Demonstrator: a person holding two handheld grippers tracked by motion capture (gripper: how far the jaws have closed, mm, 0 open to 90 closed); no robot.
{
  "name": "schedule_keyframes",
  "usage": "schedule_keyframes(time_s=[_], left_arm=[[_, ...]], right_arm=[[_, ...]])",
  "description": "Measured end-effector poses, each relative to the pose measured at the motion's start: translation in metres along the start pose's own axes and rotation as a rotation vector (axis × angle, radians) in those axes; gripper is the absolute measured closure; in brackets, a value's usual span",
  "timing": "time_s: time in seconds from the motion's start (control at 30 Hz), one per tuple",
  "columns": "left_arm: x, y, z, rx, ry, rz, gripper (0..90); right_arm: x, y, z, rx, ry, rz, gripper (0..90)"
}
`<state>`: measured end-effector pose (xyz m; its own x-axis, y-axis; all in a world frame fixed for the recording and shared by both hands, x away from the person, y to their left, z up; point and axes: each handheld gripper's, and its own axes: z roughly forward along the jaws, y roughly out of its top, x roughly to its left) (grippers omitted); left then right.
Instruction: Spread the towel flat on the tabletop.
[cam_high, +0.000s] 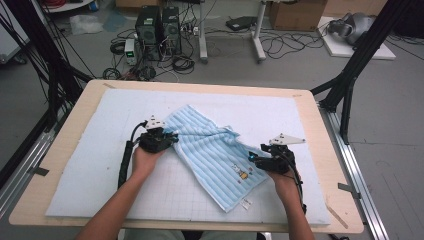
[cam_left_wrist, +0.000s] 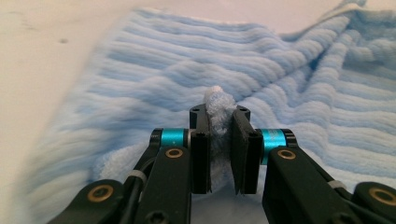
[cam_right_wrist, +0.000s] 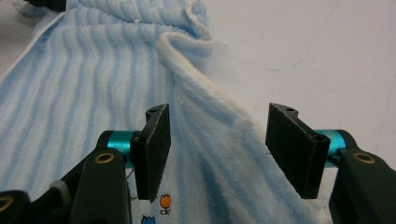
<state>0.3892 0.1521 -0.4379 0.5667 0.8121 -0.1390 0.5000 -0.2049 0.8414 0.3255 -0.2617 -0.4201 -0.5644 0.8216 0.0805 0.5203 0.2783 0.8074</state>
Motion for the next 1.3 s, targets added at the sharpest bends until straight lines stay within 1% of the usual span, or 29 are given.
schedule_keyframes(time_s=[0.1, 0.2, 0.27, 0.37, 0.4, 0.53, 0.6, 0.67, 0.7, 0.77, 0.83, 0.9, 0.93, 0.97, 1.0, 1.03, 1.07, 1.1, 1.17, 1.2, 1.27, 1.3], left_arm=[[0.014, 0.001, -0.008, -0.014, 0.023, -0.021, 79.3], [0.025, 0.0, -0.015, -0.019, 0.048, -0.034, 79.3], [0.032, -0.001, -0.019, -0.016, 0.06, -0.035, 79.3], [0.044, -0.003, -0.025, -0.018, 0.09, -0.048, 79.3], [0.048, -0.004, -0.027, -0.021, 0.099, -0.058, 79.3], [0.063, -0.006, -0.034, -0.029, 0.133, -0.071, 79.2], [0.07, -0.005, -0.036, -0.03, 0.15, -0.074, 79.2], [0.075, -0.005, -0.038, -0.044, 0.166, -0.077, 79.3], [0.077, -0.004, -0.038, -0.04, 0.164, -0.081, 79.2], [0.08, -0.004, -0.037, -0.048, 0.163, -0.074, 79.2], [0.079, -0.004, -0.036, -0.053, 0.164, -0.074, 79.0], [0.078, -0.004, -0.035, -0.051, 0.165, -0.071, 77.1], [0.077, -0.004, -0.035, -0.056, 0.174, -0.073, 73.9], [0.076, -0.004, -0.035, -0.059, 0.181, -0.08, 68.5], [0.077, -0.004, -0.036, -0.056, 0.183, -0.083, 61.9], [0.076, -0.004, -0.037, -0.057, 0.183, -0.094, 57.0], [0.076, -0.004, -0.038, -0.057, 0.184, -0.096, 54.4], [0.076, -0.003, -0.039, -0.054, 0.182, -0.098, 51.9], [0.075, -0.003, -0.041, -0.059, 0.175, -0.104, 48.9], [0.075, -0.003, -0.043, -0.056, 0.171, -0.098, 48.4], [0.074, -0.002, -0.046, -0.067, 0.165, -0.097, 47.5], [0.073, -0.001, -0.048, -0.072, 0.161, -0.093, 47.5]], right_arm=[[0.0, 0.0, 0.002, 0.006, 0.004, -0.001, 40.1], [0.0, 0.0, 0.002, 0.006, 0.003, -0.001, 40.3], [0.001, 0.0, 0.002, 0.006, 0.003, -0.003, 40.6], [0.002, 0.0, 0.001, 0.002, 0.006, -0.005, 41.9], [0.002, 0.0, 0.001, 0.002, 0.01, -0.006, 42.5], [0.006, 0.001, 0.005, 0.012, 0.036, -0.029, 46.2], [0.01, 0.001, 0.008, 0.028, 0.058, -0.041, 47.7], [0.015, 0.001, 0.013, 0.044, 0.077, -0.058, 48.9], [0.018, 0.001, 0.016, 0.053, 0.088, -0.067, 49.4], [0.025, 0.002, 0.023, 0.071, 0.106, -0.087, 50.1], [0.031, 0.002, 0.03, 0.087, 0.117, -0.107, 50.8], [0.036, 0.002, 0.039, 0.121, 0.127, -0.127, 52.2], [0.038, 0.001, 0.043, 0.143, 0.129, -0.132, 54.4], [0.04, 0.0, 0.046, 0.161, 0.134, -0.139, 55.6], [0.041, 0.0, 0.047, 0.153, 0.127, -0.147, 59.6], [0.041, 0.001, 0.046, 0.16, 0.139, -0.137, 67.6], [0.041, 0.001, 0.045, 0.165, 0.155, -0.13, 70.0], [0.042, 0.0, 0.044, 0.172, 0.162, -0.132, 74.8], [0.044, 0.0, 0.042, 0.192, 0.197, -0.139, 80.2], [0.045, 0.0, 0.041, 0.199, 0.223, -0.145, 80.6], [0.05, -0.002, 0.039, 0.223, 0.294, -0.158, 80.7], [0.052, -0.002, 0.038, 0.23, 0.325, -0.171, 80.8]])
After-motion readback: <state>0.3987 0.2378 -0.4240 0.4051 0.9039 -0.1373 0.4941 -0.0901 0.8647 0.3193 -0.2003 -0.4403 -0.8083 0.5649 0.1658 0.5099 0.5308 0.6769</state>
